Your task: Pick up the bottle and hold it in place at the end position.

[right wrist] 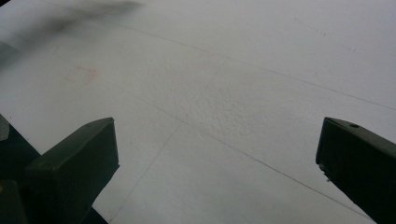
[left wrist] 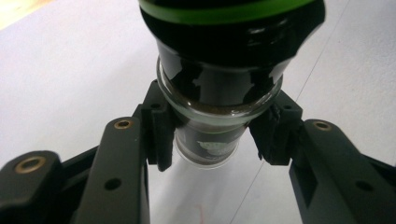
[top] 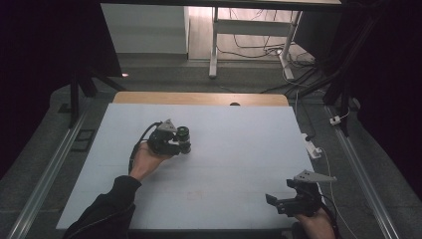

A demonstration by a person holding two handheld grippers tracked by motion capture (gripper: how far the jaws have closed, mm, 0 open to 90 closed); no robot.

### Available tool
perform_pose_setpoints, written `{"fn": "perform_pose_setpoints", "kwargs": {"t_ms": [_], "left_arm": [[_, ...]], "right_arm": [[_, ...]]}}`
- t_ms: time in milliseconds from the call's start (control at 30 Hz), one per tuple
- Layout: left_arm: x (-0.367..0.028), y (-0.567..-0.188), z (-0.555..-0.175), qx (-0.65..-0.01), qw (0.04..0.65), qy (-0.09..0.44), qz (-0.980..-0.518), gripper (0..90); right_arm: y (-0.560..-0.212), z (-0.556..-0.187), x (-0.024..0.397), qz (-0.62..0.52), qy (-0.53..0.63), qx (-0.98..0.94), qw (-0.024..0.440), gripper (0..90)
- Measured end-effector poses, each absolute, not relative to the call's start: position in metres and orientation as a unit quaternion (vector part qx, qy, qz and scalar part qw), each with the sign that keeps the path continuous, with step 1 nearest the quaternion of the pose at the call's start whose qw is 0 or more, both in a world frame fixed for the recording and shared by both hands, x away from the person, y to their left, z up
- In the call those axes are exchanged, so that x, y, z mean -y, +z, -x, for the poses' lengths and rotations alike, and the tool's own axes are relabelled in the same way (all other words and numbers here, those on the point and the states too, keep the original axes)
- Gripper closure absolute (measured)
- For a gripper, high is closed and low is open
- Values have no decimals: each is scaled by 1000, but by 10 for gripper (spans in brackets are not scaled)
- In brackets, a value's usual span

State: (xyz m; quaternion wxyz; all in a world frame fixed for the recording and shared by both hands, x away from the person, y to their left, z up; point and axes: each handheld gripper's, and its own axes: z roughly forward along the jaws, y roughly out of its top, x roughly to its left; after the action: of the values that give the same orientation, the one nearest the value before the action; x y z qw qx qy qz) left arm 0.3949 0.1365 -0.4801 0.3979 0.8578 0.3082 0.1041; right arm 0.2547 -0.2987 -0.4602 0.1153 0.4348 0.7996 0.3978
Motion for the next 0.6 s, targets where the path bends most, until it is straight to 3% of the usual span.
{"fn": "perform_pose_setpoints", "kwargs": {"t_ms": [600], "left_arm": [[-96, -484, -414, -305, 391, 101, -862, 536]], "right_arm": [[-460, -255, 299, -436, 399, -798, 114, 0]]}}
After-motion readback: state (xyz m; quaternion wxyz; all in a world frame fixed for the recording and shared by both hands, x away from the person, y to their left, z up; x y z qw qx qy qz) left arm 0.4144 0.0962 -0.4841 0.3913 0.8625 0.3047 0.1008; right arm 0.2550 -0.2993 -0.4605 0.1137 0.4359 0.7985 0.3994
